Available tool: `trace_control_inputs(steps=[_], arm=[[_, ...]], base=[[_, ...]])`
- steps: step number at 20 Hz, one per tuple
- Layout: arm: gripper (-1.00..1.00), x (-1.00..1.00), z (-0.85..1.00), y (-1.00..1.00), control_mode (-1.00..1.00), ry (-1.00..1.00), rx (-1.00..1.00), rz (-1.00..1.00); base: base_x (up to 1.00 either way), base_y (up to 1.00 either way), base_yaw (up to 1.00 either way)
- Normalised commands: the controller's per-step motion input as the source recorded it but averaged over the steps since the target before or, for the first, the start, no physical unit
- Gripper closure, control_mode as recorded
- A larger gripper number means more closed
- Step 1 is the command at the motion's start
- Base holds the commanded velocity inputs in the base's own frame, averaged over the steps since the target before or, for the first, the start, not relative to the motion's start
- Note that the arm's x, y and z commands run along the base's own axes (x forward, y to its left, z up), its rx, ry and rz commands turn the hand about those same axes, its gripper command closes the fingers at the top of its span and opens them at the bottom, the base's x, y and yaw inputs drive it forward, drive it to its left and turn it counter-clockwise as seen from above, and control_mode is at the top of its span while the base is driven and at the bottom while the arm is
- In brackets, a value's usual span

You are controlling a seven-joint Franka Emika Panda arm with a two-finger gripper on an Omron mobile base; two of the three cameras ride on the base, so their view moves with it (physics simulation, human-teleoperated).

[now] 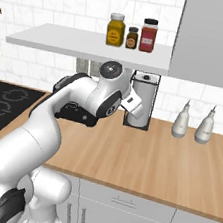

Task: Start the toaster. Once the lever pops up, take the bread to the plate on the dining counter.

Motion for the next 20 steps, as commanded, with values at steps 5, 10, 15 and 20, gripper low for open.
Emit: trace_control_inputs(steps=[5,10,15,20], arm=[[-1.0,-0.06,0.0,0.0,-1.0,-0.04,0.0,0.0],[-1.0,-0.2,0.03,0.1,-1.0,-0.26,0.0,0.02],[-1.0,-0.09,0.08,0.22,-1.0,-0.24,-0.01,0.04],[-1.0,-0.02,0.27,0.27,-1.0,-0.08,-0.02,0.05]], base=[[0.0,0.0,0.0],[0.0,0.0,0.0],[0.0,0.0,0.0],[0.0,0.0,0.0]])
